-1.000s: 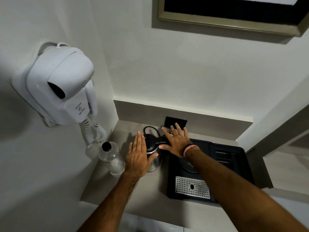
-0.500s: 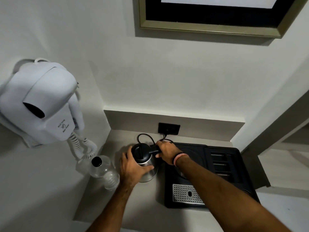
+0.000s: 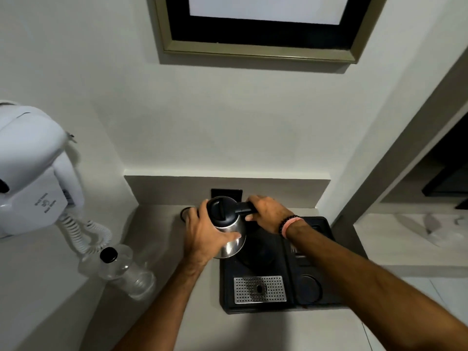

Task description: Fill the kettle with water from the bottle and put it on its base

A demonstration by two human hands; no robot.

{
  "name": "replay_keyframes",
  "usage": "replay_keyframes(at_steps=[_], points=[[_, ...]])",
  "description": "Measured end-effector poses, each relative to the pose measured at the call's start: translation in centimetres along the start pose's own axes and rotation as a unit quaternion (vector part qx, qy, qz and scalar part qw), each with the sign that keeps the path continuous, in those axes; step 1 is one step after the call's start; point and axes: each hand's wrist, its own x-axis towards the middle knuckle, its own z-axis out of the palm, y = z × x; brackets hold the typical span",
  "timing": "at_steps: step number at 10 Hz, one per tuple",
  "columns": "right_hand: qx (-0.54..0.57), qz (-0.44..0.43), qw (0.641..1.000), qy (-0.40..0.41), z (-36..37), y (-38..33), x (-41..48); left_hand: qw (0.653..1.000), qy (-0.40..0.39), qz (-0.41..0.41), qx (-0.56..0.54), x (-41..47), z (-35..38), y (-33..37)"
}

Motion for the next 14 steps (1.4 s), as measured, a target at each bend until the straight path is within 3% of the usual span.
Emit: replay_keyframes(at_steps=[3,6,8,10,12,14], points=[[0.022,0.09,0.995,0.029,-1.0,7.7,-4.7,0.994,-0.103,0.032,0.008,-0.9,6.3,5.8],[0.065,0.109,0.991,0.04,0.5,9.6,-5.6,0.993,-0.112,0.035,0.021,-1.6,7.8,5.8],[0.011,0.114,0.988,0.103,2.1,9.3,-8.0,0.989,-0.135,0.047,0.041,-2.0,7.1,5.4],[-0.033,0.101,0.984,0.146,4.0,8.8,-9.7,0.987,-0.06,0.106,0.107,-1.5,4.5,5.5],[-0.038,0.129,0.975,0.178,4.2,7.9,-9.8,0.973,-0.045,0.145,0.175,-1.5,3.2,4.2],[-0.131,0.149,0.972,0.129,4.1,7.0,-10.3,0.951,-0.119,0.159,0.237,-3.0,3.9,2.7]])
